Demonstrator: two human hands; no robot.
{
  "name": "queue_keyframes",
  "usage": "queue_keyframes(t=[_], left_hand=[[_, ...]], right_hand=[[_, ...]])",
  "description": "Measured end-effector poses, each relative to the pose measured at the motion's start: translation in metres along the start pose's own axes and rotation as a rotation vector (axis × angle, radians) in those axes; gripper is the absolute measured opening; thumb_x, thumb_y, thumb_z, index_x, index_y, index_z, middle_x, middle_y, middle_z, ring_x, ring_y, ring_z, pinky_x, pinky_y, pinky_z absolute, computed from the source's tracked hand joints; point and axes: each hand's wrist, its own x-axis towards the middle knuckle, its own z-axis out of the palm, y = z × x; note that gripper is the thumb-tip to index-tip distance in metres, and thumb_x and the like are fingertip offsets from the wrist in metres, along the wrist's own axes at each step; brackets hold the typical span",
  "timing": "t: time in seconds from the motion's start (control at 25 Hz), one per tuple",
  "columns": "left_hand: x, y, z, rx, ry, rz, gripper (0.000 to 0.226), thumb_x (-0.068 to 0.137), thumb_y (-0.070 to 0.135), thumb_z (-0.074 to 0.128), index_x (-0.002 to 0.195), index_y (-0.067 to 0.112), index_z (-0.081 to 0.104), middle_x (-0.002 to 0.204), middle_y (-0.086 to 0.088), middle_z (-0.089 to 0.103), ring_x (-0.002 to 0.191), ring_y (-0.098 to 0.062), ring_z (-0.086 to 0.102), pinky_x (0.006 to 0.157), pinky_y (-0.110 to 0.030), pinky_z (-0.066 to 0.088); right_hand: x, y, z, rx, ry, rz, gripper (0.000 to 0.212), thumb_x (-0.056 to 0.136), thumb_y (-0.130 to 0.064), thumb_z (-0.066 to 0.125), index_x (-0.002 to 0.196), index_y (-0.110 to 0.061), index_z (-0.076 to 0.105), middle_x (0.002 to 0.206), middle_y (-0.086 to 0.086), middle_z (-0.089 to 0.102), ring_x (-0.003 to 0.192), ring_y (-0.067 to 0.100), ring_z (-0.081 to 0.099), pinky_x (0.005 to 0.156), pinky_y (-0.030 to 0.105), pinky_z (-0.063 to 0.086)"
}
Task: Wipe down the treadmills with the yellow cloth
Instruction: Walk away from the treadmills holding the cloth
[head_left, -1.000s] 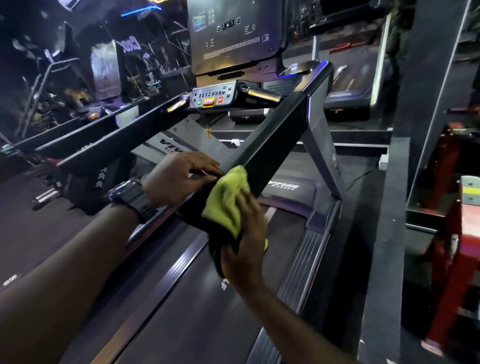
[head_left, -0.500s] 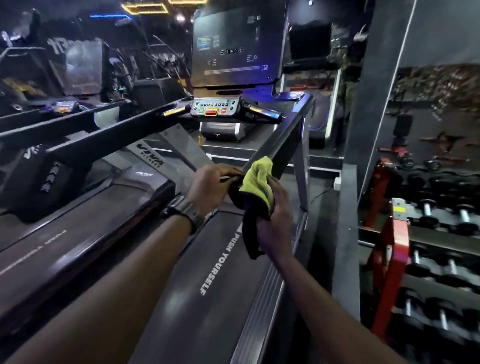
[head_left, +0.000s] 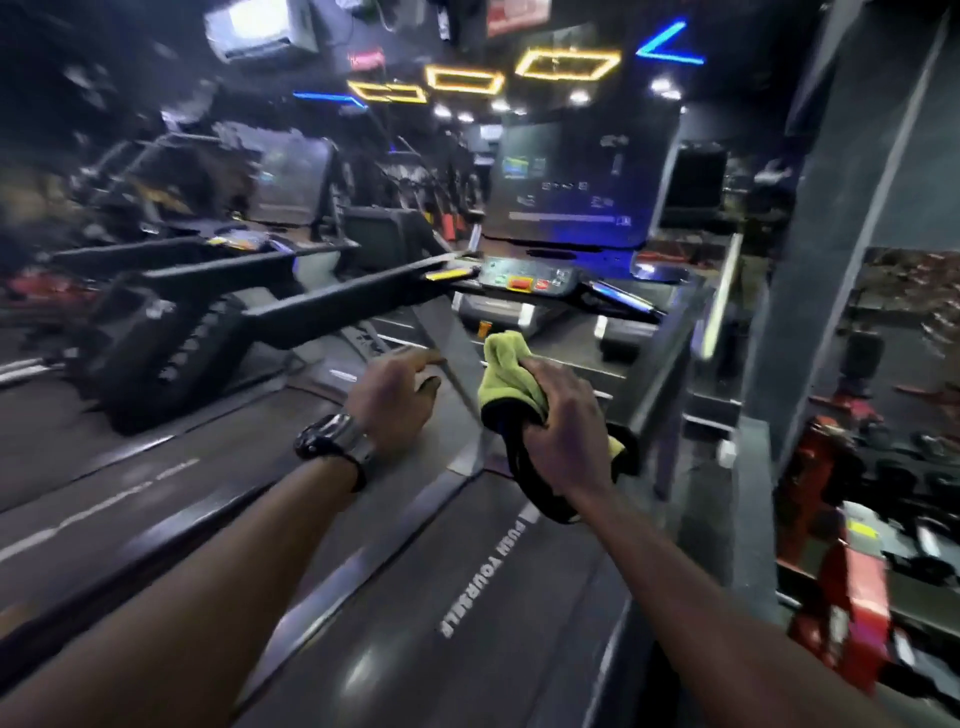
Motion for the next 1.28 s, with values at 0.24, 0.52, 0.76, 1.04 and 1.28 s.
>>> queue_keyframes(t=[0.24,0.52,0.76,1.04,1.28], left_hand=[[-0.017,-0.092,-0.223,0.363,0.261,-0.133,0.031,0.085,0.037,0.063,0.111,0.022,0.068,0.102,-0.002,0.072,0.092,-0.021,0.067,0.08,-0.034,0.056],[-0.164,-0.077,-0.432,0.882,0.59,-0.623,0.034,0.077,0.038,0.06,0.107,0.023,0.068,0.099,-0.001,0.073,0.089,-0.021,0.068,0.08,-0.034,0.056],[-0.293,0.013,-0.477,1.21,0.747,-0.961,0.029,0.079,0.034,0.063,0.105,0.022,0.069,0.101,-0.003,0.073,0.091,-0.024,0.068,0.08,-0.037,0.055],[-0.361,0.041,-0.481,1.338,0.712,-1.113,0.036,0.079,0.042,0.061,0.109,0.022,0.067,0.106,0.002,0.072,0.09,-0.022,0.069,0.08,-0.039,0.056],[-0.379,-0.021,-0.511,1.278,0.7,-1.101,0.03,0.085,0.031,0.068,0.111,0.016,0.067,0.105,-0.003,0.072,0.091,-0.021,0.068,0.081,-0.033,0.053]], right_hand=[[0.132,-0.19,0.093,0.236,-0.05,-0.336,0.065,0.069,-0.013,0.054,0.134,-0.016,0.057,0.131,0.009,0.059,0.11,0.04,0.055,0.096,0.042,0.047],[0.108,-0.431,0.16,0.58,-0.21,-0.845,0.058,0.083,-0.03,0.065,0.138,-0.03,0.049,0.139,-0.003,0.051,0.113,0.036,0.05,0.092,0.046,0.046],[-0.017,-0.523,0.18,0.805,-0.355,-1.183,0.061,0.083,-0.048,0.066,0.138,-0.03,0.048,0.139,-0.002,0.051,0.113,0.038,0.05,0.087,0.05,0.048],[-0.093,-0.556,0.204,0.83,-0.501,-1.211,0.054,0.088,-0.033,0.067,0.138,-0.026,0.05,0.14,0.004,0.052,0.113,0.041,0.05,0.087,0.052,0.046],[-0.114,-0.585,0.255,0.73,-0.573,-1.132,0.054,0.088,-0.031,0.066,0.14,-0.026,0.049,0.141,0.004,0.051,0.113,0.038,0.05,0.087,0.049,0.044]])
